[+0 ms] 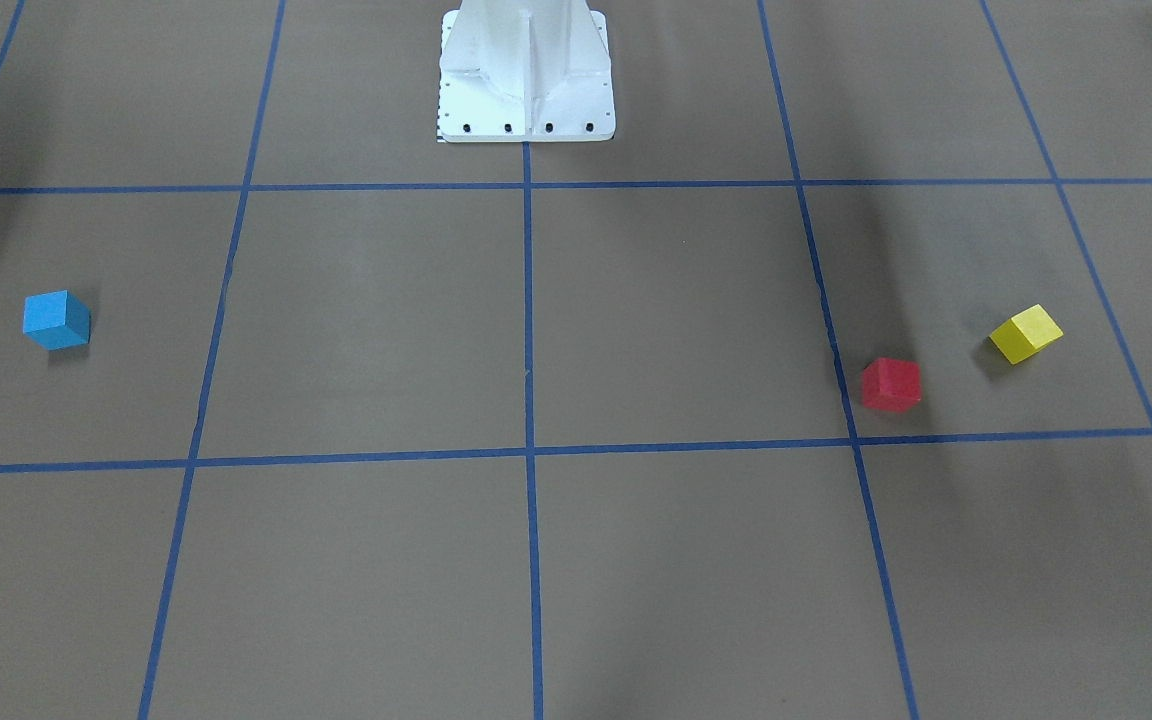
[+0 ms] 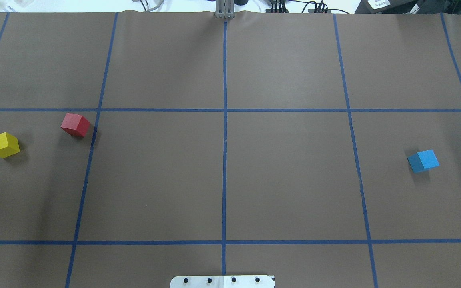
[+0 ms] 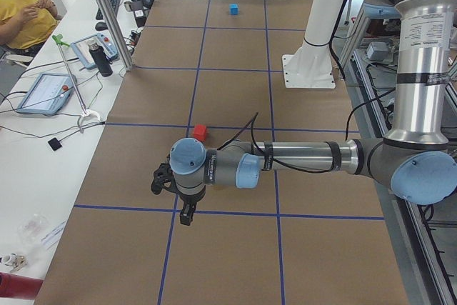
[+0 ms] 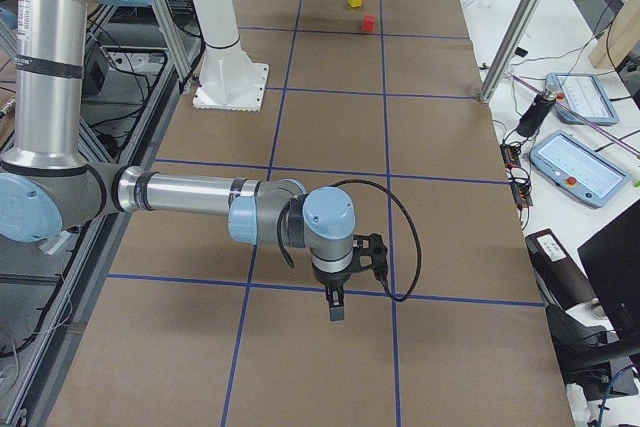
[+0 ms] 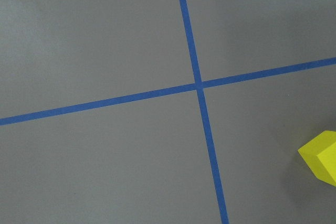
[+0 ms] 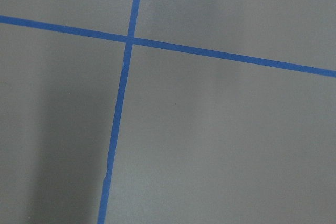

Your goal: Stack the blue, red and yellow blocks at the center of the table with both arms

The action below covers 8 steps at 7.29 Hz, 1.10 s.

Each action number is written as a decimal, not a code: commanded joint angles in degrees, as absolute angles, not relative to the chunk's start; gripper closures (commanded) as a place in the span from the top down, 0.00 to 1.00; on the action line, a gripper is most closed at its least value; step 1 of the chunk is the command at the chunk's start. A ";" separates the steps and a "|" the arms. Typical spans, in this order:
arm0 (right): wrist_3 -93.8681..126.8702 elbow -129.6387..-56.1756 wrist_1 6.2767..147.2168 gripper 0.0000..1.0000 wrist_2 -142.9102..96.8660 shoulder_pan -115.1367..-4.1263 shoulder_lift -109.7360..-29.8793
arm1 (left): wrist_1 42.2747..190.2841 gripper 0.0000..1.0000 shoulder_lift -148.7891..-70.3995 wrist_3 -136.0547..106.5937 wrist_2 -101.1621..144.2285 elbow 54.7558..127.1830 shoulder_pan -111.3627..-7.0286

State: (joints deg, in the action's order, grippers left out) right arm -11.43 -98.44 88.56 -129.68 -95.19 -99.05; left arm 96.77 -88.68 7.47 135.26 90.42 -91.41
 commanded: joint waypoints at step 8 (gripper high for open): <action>-11.16 -98.45 75.21 1.00 -130.78 -94.31 -97.65 | 100.34 1.00 -89.91 7.21 134.82 93.60 -91.49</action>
